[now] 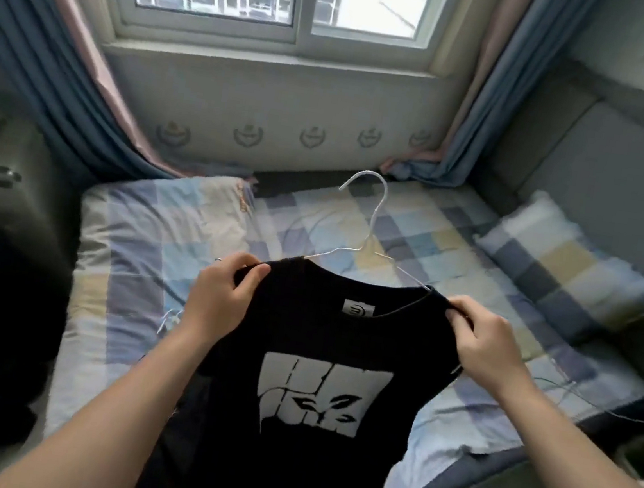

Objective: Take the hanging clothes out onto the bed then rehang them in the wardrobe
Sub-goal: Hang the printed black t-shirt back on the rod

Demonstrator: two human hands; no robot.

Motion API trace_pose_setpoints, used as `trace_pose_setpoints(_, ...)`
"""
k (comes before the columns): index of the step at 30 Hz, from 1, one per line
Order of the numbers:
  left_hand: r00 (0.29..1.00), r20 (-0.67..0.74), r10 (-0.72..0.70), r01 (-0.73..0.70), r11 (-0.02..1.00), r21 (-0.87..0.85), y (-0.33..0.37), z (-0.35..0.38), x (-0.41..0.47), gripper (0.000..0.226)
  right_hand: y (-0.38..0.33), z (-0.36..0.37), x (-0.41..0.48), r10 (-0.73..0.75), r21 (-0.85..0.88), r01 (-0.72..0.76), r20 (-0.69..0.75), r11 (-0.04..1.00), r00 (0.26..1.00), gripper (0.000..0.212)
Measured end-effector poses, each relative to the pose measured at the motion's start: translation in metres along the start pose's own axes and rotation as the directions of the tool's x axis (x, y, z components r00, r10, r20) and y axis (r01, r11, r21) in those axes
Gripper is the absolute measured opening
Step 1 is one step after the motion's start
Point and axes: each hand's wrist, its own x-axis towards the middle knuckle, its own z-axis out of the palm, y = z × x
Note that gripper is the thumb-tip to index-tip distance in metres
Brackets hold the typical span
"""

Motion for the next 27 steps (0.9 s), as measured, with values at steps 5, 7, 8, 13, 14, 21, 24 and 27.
trace_pose_setpoints(5,0.981,-0.017,0.193,-0.193,0.981,-0.009,0.092,0.049,0.017,0.012,0.026,-0.095,-0.041,0.043,0.017,-0.041,-0.155,0.999,0.987,0.022)
trace_pose_setpoints(7,0.966,-0.024,0.256,-0.257,0.966,-0.034,0.135,0.073,0.017,0.015,0.041,-0.132,-0.061,0.036,0.014,-0.034,-0.232,0.999,0.972,0.022)
trace_pose_setpoints(8,0.957,-0.033,0.289,-0.29,0.956,-0.04,0.157,0.085,0.015,0.018,0.048,-0.152,-0.072,0.029,0.0,-0.03,-0.267,1.0,0.963,0.023)
trace_pose_setpoints(13,0.895,-0.058,0.441,-0.443,0.896,-0.022,0.274,0.156,-0.012,0.036,0.092,-0.255,-0.132,0.026,-0.086,-0.07,-0.43,0.994,0.902,0.012)
trace_pose_setpoints(14,0.884,-0.058,0.463,-0.465,0.884,-0.033,0.297,0.172,-0.021,0.037,0.102,-0.277,-0.145,0.028,-0.099,-0.084,-0.466,0.991,0.884,0.009)
trace_pose_setpoints(21,0.822,-0.042,0.568,-0.564,0.803,-0.194,0.458,0.297,-0.093,0.034,0.167,-0.433,-0.254,0.045,-0.182,-0.205,-0.631,0.962,0.774,0.01)
trace_pose_setpoints(24,0.786,-0.019,0.618,-0.6,0.754,-0.268,0.522,0.349,-0.121,0.038,0.19,-0.494,-0.303,0.053,-0.235,-0.292,-0.69,0.927,0.722,0.01)
trace_pose_setpoints(27,0.748,0.013,0.663,-0.622,0.708,-0.335,0.586,0.399,-0.148,0.041,0.206,-0.549,-0.351,0.069,-0.262,-0.386,-0.745,0.884,0.663,0.012)
